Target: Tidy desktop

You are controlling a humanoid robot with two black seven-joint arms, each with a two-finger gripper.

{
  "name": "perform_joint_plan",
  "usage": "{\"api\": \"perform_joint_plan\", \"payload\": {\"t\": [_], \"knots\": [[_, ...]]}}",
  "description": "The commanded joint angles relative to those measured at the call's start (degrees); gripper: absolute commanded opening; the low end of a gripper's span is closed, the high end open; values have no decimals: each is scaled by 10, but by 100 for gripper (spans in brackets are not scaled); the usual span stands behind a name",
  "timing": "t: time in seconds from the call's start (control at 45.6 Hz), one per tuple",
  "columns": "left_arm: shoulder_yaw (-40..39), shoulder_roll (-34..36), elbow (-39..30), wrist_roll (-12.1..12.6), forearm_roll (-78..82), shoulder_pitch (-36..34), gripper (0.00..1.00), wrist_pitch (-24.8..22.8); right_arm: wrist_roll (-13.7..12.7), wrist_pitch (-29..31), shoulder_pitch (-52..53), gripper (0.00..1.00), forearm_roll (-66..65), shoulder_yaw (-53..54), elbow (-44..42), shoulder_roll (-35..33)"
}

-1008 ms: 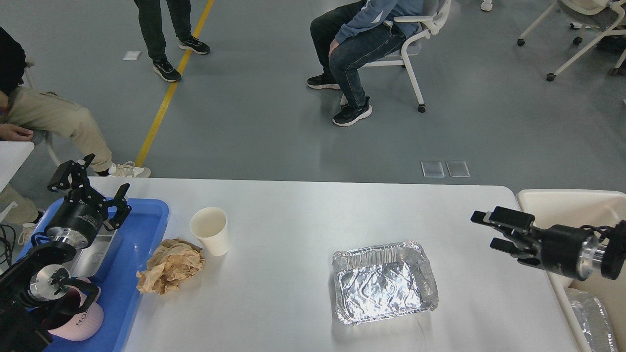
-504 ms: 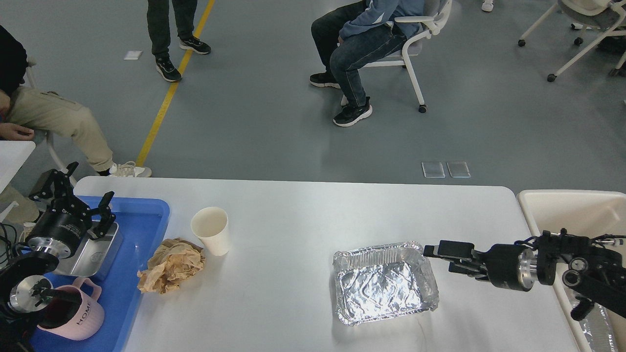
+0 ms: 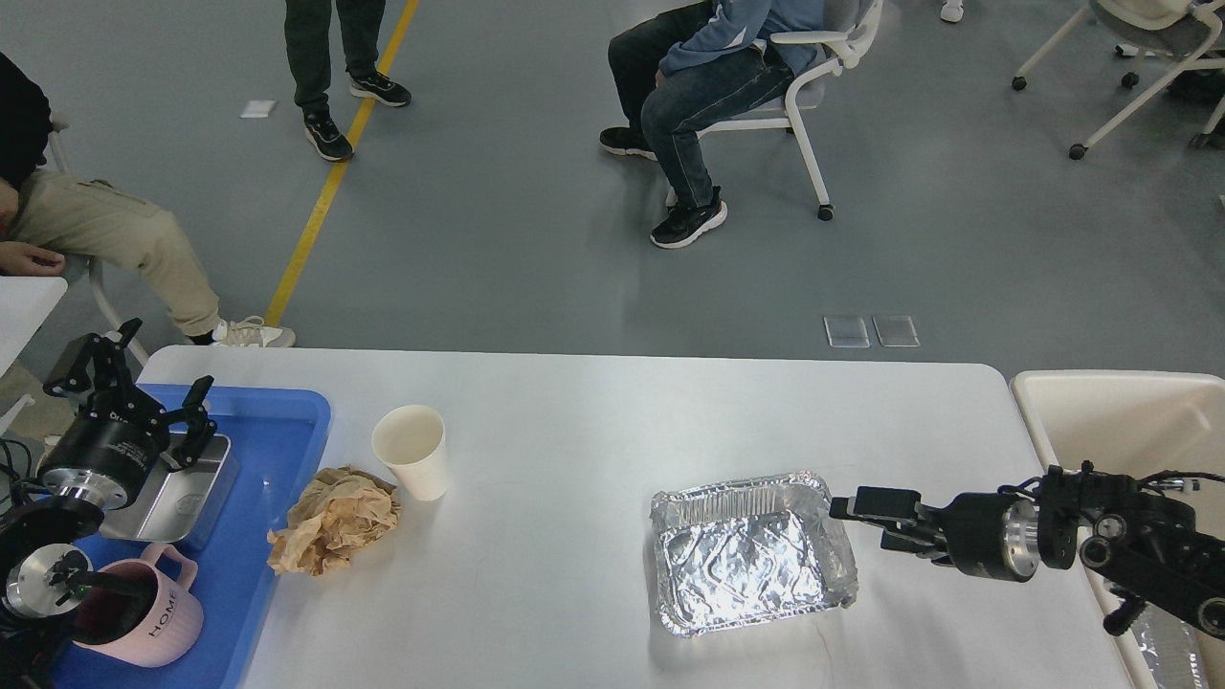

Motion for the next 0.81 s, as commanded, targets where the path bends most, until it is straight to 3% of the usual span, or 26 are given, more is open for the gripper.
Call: {"api": "perform_joint_plan", "payload": {"t": [0.0,0.789], "knots": [[0,-2,-1,1,0,-1,97,0,0,-3,-1,100,5,1,-20,25],[-1,-2,-2,1,1,-1,97,0,5,-18,-15,100,-3,-2,-15,62]]}}
